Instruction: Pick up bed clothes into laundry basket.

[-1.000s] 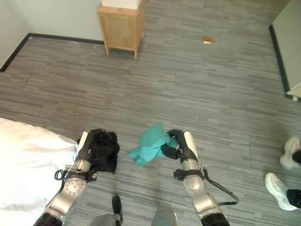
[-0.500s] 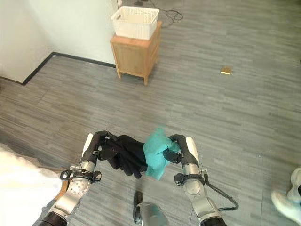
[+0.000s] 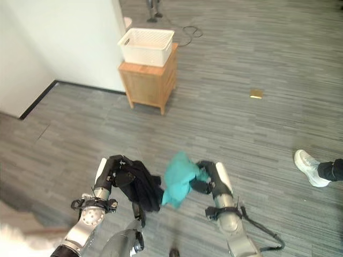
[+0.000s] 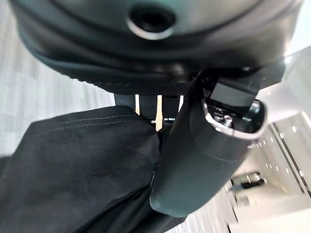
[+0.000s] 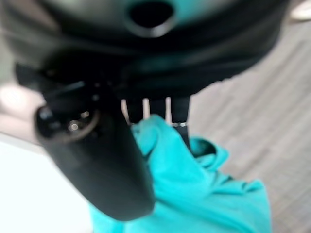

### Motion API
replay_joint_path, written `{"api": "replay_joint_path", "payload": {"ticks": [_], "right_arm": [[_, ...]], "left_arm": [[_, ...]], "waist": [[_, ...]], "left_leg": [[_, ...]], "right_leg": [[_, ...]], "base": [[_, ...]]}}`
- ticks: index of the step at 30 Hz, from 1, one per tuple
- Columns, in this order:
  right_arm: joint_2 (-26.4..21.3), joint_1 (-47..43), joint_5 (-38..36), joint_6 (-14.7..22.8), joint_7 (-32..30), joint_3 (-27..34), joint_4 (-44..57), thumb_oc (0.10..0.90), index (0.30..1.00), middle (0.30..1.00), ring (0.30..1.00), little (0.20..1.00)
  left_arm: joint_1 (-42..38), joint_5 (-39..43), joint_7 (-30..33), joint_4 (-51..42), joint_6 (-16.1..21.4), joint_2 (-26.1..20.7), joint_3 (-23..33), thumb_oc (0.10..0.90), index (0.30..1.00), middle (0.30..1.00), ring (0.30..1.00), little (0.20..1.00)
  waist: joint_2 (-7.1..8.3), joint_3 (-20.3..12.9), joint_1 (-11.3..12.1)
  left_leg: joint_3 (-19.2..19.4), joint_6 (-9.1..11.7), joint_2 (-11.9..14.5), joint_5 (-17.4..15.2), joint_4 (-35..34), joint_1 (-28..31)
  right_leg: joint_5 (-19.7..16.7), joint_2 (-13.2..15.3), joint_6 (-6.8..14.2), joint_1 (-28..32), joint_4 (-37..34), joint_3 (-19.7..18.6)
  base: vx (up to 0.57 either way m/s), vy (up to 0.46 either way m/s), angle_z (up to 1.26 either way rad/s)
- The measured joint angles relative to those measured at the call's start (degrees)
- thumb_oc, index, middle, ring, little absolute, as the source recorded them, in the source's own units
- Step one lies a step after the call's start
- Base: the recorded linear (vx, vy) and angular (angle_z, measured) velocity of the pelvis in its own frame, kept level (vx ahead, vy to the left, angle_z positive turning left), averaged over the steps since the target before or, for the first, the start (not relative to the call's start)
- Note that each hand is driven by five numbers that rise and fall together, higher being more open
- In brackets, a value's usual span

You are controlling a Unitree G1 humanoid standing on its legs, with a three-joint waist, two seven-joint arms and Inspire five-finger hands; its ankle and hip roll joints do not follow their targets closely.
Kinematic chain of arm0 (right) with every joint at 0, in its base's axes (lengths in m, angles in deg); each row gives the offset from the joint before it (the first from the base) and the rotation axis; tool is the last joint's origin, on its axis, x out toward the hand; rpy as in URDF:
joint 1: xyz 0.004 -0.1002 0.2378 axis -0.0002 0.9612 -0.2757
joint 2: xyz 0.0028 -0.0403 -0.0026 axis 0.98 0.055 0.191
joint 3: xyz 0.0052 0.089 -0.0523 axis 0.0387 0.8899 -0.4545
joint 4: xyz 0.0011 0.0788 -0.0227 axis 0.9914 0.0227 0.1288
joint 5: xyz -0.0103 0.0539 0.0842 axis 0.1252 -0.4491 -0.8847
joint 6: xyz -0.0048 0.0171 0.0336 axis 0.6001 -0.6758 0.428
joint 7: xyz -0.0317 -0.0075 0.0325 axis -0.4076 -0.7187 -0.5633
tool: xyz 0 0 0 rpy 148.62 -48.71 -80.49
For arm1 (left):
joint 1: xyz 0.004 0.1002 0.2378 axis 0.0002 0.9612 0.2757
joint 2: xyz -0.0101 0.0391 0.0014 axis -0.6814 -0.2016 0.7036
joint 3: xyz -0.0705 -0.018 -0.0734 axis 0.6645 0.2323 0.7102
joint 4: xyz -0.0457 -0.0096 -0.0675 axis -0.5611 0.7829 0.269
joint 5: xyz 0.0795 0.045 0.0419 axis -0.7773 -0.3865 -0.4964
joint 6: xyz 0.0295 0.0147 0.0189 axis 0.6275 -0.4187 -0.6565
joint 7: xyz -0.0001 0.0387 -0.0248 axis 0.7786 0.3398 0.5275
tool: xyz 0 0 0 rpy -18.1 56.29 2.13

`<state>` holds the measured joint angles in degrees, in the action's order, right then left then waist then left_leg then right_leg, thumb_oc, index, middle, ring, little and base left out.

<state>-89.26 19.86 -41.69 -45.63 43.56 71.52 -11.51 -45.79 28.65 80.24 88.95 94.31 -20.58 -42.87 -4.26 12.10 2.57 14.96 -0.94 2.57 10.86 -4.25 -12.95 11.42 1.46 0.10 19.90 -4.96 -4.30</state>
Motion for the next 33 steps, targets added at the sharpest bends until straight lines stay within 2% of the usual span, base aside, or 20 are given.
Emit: {"api": "replay_joint_path", "payload": {"ticks": [1, 2, 5, 6, 7, 9, 13, 14, 16, 17, 18, 19, 21, 23, 25, 26, 27, 29, 31, 33], "right_arm": [[0.53, 0.38, 0.38, -0.3, 0.08, -0.81, 0.03, 0.4, 0.3, 0.3, 0.3, 0.3], [1.01, 0.66, 1.09, -0.44, 0.13, -2.12, 0.05, 0.4, 0.3, 0.3, 0.3, 0.3], [1.94, 1.2, 1.39, -0.57, 0.5, -2.93, 0.08, 0.4, 0.3, 0.3, 0.3, 0.3], [2.77, 1.16, 1.62, -0.48, 0.55, -3.13, 0.42, 0.4, 0.3, 0.3, 0.3, 0.3], [3.52, 0.11, 1.9, -0.31, 0.67, -3.31, 0.35, 0.4, 0.3, 0.3, 0.3, 0.3], [3.72, -1.96, 2.07, 0.31, -0.08, -2.89, 1.21, 0.4, 0.3, 0.3, 0.3, 0.3], [2.7, -5.6, 2.64, 0.53, -0.45, -1.98, 1.4, 0.4, 0.3, 0.3, 0.3, 0.3], [2.67, -5.96, 3.06, 0.55, -0.7, -1.77, 1.38, 0.4, 0.3, 0.3, 0.3, 0.3], [2.42, -6.25, 4.48, 0.64, -1.3, -1.62, 1.75, 0.4, 0.3, 0.3, 0.3, 0.3], [2.57, -6.11, 5.01, 0.64, -1.71, -1.6, 2.21, 0.4, 0.3, 0.3, 0.3, 0.3], [0.66, -8.19, 4.64, -0.1, -1.21, -1.31, 2.37, 0.4, 0.3, 0.3, 0.3, 0.3], [-1.08, -9.6, 4.52, 0.03, -2.15, -0.23, 2.24, 0.4, 0.3, 0.3, 0.3, 0.3], [-5.26, -12.94, 4.48, -0.12, -2.14, 2.37, 3.16, 0.4, 0.3, 0.3, 0.3, 0.3], [-11.31, -17.29, 2.95, -0.2, -1.81, 8.18, 6.4, 0.4, 0.3, 0.3, 0.3, 0.3], [-11.67, -18.85, 1.84, 1.88, -4.84, 11.39, 10.96, 0.4, 0.3, 0.3, 0.3, 0.3], [-13.07, -20.41, 1.75, 2.73, -5.49, 13.02, 14.03, 0.4, 0.3, 0.3, 0.3, 0.3], [-15.77, -20.53, 2.31, 4.86, -5.73, 14.21, 15.47, 0.4, 0.3, 0.3, 0.3, 0.3], [-16.57, -22.97, 2.09, 4.37, -5.57, 13.86, 16.48, 0.4, 0.3, 0.3, 0.3, 0.3], [-17.22, -24.41, 3.23, 5.62, -6.73, 11.53, 13.43, 0.4, 0.3, 0.3, 0.3, 0.3], [-17.58, -25.2, 4.85, 4.2, -6.66, 9.14, 9.63, 0.4, 0.3, 0.3, 0.3, 0.3]], "left_arm": [[0.22, 0.02, 0.24, -0.11, -0.05, -0.15, 0.06, 0.4, 0.3, 0.3, 0.3, 0.3], [-1.02, 0.14, 0.35, -0.26, -0.77, -0.09, -0.26, 0.4, 0.3, 0.3, 0.3, 0.3], [-4.06, 0.2, 0.71, -0.67, -1.28, 0.04, -2.54, 0.4, 0.3, 0.3, 0.3, 0.3], [-5.14, 0.17, 0.94, -0.98, -1.38, -0.75, -3.56, 0.4, 0.3, 0.3, 0.3, 0.3], [-5.31, 0.12, 1.37, -1.86, -1.37, -1.8, -3.78, 0.4, 0.3, 0.3, 0.3, 0.3], [-7.11, 0.13, 1.73, -2.73, -1.23, -2.08, -3.79, 0.4, 0.3, 0.3, 0.3, 0.3], [-9.92, 0.0, 1.8, -2.89, -0.86, -1.58, -2.75, 0.4, 0.3, 0.3, 0.3, 0.3], [-9.94, -0.01, 1.81, -2.68, -0.87, -2.15, -2.75, 0.4, 0.3, 0.3, 0.3, 0.3], [-8.4, -0.32, 1.79, -2.65, -0.63, -3.51, -2.28, 0.4, 0.3, 0.3, 0.3, 0.3], [-7.34, -0.59, 1.8, -2.63, -0.52, -4.1, -1.6, 0.4, 0.3, 0.3, 0.3, 0.3], [-4.63, -0.56, 1.61, -2.24, -0.56, -3.54, -0.32, 0.4, 0.3, 0.3, 0.3, 0.3], [-3.5, -0.55, 1.38, -2.1, -0.65, -3.49, -0.85, 0.4, 0.3, 0.3, 0.3, 0.3], [-3.69, -0.56, 1.28, -2.5, -0.5, -3.74, -0.96, 0.4, 0.3, 0.3, 0.3, 0.3], [-4.58, -0.52, 1.31, -0.46, -0.52, -3.13, -0.78, 0.4, 0.3, 0.3, 0.3, 0.3], [-3.44, -0.53, 1.39, -0.17, -0.43, -3.44, -0.27, 0.4, 0.3, 0.3, 0.3, 0.3], [-3.36, -0.56, 1.17, -0.23, -0.39, -3.56, 0.04, 0.4, 0.3, 0.3, 0.3, 0.3], [-4.32, -0.45, 0.75, -0.21, -0.14, -3.55, 0.78, 0.4, 0.3, 0.3, 0.3, 0.3], [-4.06, -0.38, 0.6, -0.49, 0.04, -3.6, 1.62, 0.4, 0.3, 0.3, 0.3, 0.3], [-3.75, -0.42, 0.04, -0.51, 0.14, -3.7, 1.13, 0.4, 0.3, 0.3, 0.3, 0.3], [-3.39, -0.46, -0.07, -0.5, 0.16, -3.38, 0.23, 0.4, 0.3, 0.3, 0.3, 0.3]], "waist": [[0.97, -0.65, -0.02], [2.75, -0.97, -0.82], [2.86, -0.74, 1.11], [3.2, -0.38, 0.96], [3.11, -0.31, 0.93], [1.63, 0.23, -0.83], [-0.56, 1.96, -5.52], [0.09, 2.29, -6.47], [1.27, 2.17, -7.59], [3.09, 2.13, -7.34], [3.01, 1.55, -6.83], [1.04, 0.43, -6.39], [0.44, 0.34, -6.16], [1.62, 1.28, -6.06], [1.8, 1.24, -6.63], [1.79, 1.24, -6.91], [3.54, 1.76, -6.41], [5.88, 2.49, -4.76], [8.26, 2.27, -3.6], [7.78, 2.12, -3.06]], "left_leg": [[0.39, -1.52, -1.63, 2.72, -0.16, 0.62], [0.95, -4.29, -5.25, 2.05, -0.85, 2.24], [-1.24, -5.92, -6.78, -1.57, -0.71, 6.48], [-3.89, -8.06, -7.48, -3.91, -0.73, 9.74], [-4.2, -6.51, -7.68, -5.14, -0.59, 12.39], [-8.54, -7.86, -7.59, -7.31, -0.73, 15.58], [-14.48, -8.98, -4.38, -8.74, -0.71, 18.42], [-13.86, -8.79, -4.18, -8.85, -0.71, 19.35], [-11.25, -3.5, -1.95, -13.4, -0.78, 22.58], [-11.5, -0.99, -2.36, -14.32, -0.8, 24.2], [-11.91, 0.03, -1.25, -16.75, -0.93, 26.29], [-12.42, -0.32, 1.17, -17.02, -0.75, 26.0], [-12.81, 2.04, 2.72, -15.42, 0.27, 25.9], [-11.57, 7.02, 2.99, -12.51, 8.72, 24.82], [-11.13, 6.48, 3.31, -12.57, 15.5, 24.34], [-11.71, 8.68, 3.37, -10.52, 21.02, 22.92], [-11.45, 11.59, 3.46, -8.06, 36.49, 15.36], [-10.17, 10.65, 3.63, -8.39, 46.49, 8.48], [-7.64, 10.25, 3.61, -8.13, 44.69, 0.98], [-6.55, 9.2, 4.03, -7.27, 34.65, -1.83]], "right_leg": [[0.66, 2.05, 1.0, 0.5, 0.02, -0.28], [1.58, 5.05, 4.85, -0.79, 5.06, 0.9], [-0.48, 7.43, 14.2, -8.8, 27.71, 2.62], [-1.17, 9.01, 13.04, -12.99, 39.53, 3.42], [-0.79, 11.26, 12.33, -16.18, 47.81, 4.97], [2.12, 12.92, 8.62, -21.91, 51.48, 8.84], [4.0, 9.23, 7.6, -32.8, 35.38, 11.78], [0.95, 8.41, 7.25, -34.01, 28.59, 12.04], [-8.04, 6.35, 7.74, -36.04, 16.4, 14.03], [-13.86, 6.77, 6.15, -36.45, 14.91, 15.48], [-17.76, 5.99, 1.31, -35.59, 16.52, 16.03], [-16.56, 3.85, 1.45, -35.0, 16.19, 16.71], [-14.83, 2.08, 0.18, -34.54, 16.14, 17.35], [-14.32, 1.74, -0.83, -29.13, 12.44, 17.35], [-14.21, 1.06, -1.44, -24.67, 9.33, 16.57], [-13.62, 0.27, -2.53, -22.59, 8.26, 16.11], [-13.26, 0.99, -4.15, -21.2, 7.41, 15.61], [-13.4, 1.55, -4.5, -18.42, 5.91, 14.14], [-12.88, 2.16, -4.3, -16.11, 3.67, 13.37], [-13.55, 1.08, -5.3, -13.71, 1.5, 13.84]], "base": [[0.54, 0.034, -0.62], [0.54, 0.033, -0.17], [0.43, 0.061, -0.01], [0.52, 0.095, 0.04], [0.51, -0.021, 0.27], [0.64, -0.088, 0.51], [0.47, -0.186, 1.04], [0.57, -0.243, 1.03], [0.57, -0.268, 0.81], [0.44, -0.259, 0.31], [0.34, -0.228, 0.1], [0.36, -0.209, 0.08], [0.26, -0.146, 0.17], [0.27, -0.188, 0.0], [0.19, -0.209, -0.25], [0.41, -0.348, -0.33], [0.32, -0.23, -0.37], [0.23, -0.067, -0.49], [0.28, 0.058, -0.31], [0.47, 0.193, -0.13]]}}
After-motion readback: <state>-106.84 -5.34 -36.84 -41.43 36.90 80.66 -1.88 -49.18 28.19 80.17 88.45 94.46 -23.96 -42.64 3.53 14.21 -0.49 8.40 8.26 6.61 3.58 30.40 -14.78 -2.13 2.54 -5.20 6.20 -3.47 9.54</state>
